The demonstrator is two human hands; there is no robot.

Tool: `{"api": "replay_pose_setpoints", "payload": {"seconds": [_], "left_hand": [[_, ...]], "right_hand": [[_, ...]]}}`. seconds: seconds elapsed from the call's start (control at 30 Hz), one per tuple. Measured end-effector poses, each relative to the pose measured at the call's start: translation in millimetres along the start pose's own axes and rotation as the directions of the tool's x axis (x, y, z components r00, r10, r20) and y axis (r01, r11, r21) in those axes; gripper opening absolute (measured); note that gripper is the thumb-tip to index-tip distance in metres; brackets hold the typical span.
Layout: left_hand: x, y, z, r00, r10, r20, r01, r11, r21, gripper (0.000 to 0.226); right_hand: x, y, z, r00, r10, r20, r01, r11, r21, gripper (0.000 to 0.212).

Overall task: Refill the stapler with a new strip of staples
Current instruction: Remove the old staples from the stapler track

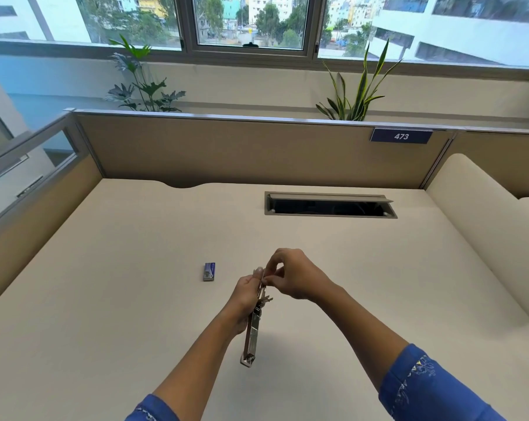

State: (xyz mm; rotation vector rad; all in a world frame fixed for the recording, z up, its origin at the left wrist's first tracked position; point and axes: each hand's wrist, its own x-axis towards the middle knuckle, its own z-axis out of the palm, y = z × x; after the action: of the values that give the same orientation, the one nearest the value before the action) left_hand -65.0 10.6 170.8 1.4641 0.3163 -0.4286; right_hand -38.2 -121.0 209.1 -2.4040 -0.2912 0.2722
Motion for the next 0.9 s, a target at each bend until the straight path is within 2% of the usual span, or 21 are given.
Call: {"api": "replay_pose_setpoints", "payload": {"seconds": [0.23,0.4,0.53,0.67,0.77,0.9], "left_hand": [[-1,-1,0,0.999,0.032,0.015,-0.032,0.999,0.013,0.04],[1,1,-1,0.999,0.051,0.003,-0.051,0.998,0.031,0.04],[2,3,-3,0.997,0.071,0.009,-0.072,0.996,0.054,0.039],[3,6,-7,0.992,0.118,0.036,-0.122,0.982,0.142,0.039],[5,7,-9,0.99,0.133,0.037,-0.138,0.963,0.232,0.039],[9,5,-12,0.994,0.084,0.064,-0.099,0.951,0.292,0.038]], "right_hand": [[-5,0,6,0.993,0.017,-0.12,-0.01,0.999,0.054,0.013],[-8,2,15,0.968,0.105,-0.227,-0.052,0.972,0.229,0.018],[-9,2,20,0.946,0.125,-0.298,-0.031,0.953,0.302,0.016],[-10,0,19,0.952,0.168,-0.258,-0.053,0.915,0.399,0.026],[-9,-1,17,0.96,0.139,-0.242,-0.046,0.934,0.354,0.025],[-6,1,12,0.972,0.14,-0.188,-0.089,0.963,0.256,0.026]]}}
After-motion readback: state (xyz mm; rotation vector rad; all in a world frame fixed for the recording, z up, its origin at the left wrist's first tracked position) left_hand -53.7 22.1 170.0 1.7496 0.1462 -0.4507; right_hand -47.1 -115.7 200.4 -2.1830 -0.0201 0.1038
